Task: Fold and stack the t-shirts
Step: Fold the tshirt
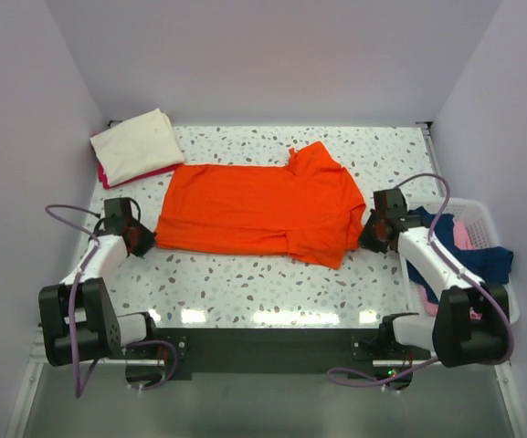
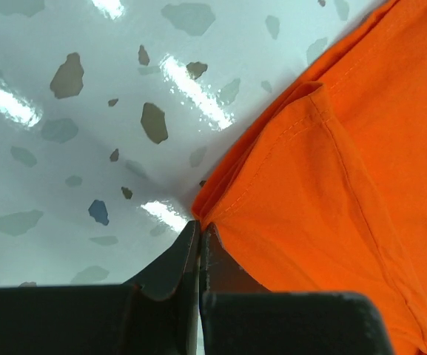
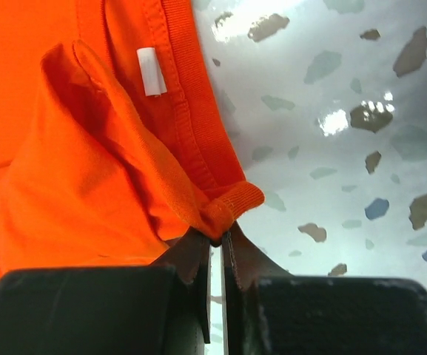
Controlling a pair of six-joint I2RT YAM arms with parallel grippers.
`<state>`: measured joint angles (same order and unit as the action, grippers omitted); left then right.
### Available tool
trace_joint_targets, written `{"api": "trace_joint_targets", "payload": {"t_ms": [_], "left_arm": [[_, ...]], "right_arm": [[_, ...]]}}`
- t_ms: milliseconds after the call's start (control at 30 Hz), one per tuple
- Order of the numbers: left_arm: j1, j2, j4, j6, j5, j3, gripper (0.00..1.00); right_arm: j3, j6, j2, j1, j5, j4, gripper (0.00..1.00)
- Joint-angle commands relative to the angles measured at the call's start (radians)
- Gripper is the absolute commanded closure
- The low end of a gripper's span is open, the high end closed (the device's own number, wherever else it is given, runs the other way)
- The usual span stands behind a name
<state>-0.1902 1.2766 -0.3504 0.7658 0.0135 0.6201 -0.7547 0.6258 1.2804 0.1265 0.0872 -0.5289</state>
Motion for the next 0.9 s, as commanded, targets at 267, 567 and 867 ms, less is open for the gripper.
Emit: {"api": "trace_joint_targets", "payload": {"t_ms": [267,567,867], "left_arm": [[-0.022,-0.135,-0.081,0.003,-0.003,-0.063,1.00],[-0.023,-0.196,-0.053,-0.040,-0.079,-0.089,0.52],[-0.018,-0.234,0.042,-0.141,-0.306,-0.014,0.46]], "right_arm": [[0.077,0.025,-0.213,0.001,-0.010,-0.160,1.00],[0.103,-0.008,-0.282,-0.001,-0.033,-0.180,0.54],[0.140,0.054,-0.309,0.184,-0.012,-0.167,0.44]]}}
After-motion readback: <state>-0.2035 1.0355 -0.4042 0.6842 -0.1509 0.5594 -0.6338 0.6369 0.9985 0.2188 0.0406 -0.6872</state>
